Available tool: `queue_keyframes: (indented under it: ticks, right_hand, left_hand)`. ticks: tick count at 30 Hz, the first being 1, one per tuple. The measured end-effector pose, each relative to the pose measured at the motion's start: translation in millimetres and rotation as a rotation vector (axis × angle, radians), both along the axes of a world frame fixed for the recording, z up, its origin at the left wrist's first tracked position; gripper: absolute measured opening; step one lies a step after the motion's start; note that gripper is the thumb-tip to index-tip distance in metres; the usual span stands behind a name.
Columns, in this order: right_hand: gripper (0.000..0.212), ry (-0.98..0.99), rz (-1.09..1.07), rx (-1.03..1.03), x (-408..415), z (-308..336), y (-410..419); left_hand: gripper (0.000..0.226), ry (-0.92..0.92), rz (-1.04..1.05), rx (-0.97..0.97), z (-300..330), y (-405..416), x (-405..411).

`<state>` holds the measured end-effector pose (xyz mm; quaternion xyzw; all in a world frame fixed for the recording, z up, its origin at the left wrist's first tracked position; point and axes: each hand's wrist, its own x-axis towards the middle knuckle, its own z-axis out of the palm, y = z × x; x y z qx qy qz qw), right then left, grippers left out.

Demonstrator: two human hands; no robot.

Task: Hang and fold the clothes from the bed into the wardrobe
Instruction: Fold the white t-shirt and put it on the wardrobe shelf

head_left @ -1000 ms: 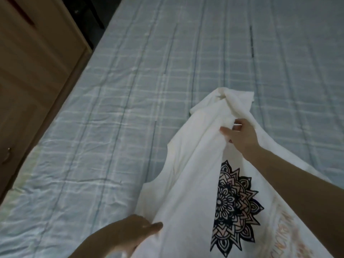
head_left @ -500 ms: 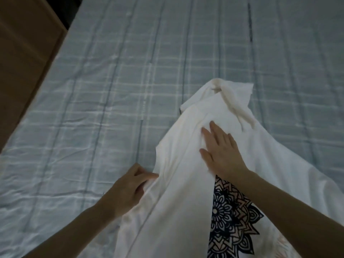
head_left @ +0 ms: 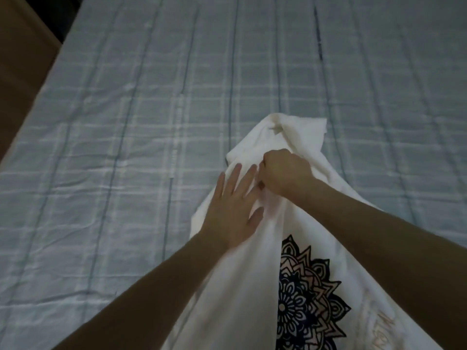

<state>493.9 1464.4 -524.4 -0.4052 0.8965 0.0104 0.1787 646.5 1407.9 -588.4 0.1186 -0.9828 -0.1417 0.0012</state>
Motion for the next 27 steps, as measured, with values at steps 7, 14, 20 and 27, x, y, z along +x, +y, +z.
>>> queue_keyframes:
  ticks: [7, 14, 20, 27]
  right_hand:
    - [0.058, 0.132, 0.171, -0.007, -52, -13, -52]
    - [0.040, 0.145, -0.103, -0.054, -122, 40, -79]
    - [0.058, -0.201, -0.961, -0.701, -240, 84, -50]
    - [0.042, -0.742, -1.306, -1.156, -264, 75, -7]
  left_hand:
    - [0.069, 0.003, 0.026, 0.045, -22, 5, 8]
    - [0.071, 0.025, 0.047, 0.103, -27, 1, 9]
    - [0.075, 0.012, 0.075, 0.139, -28, 1, 6]
    - [0.076, 0.035, 0.092, 0.131, -28, 1, 4]
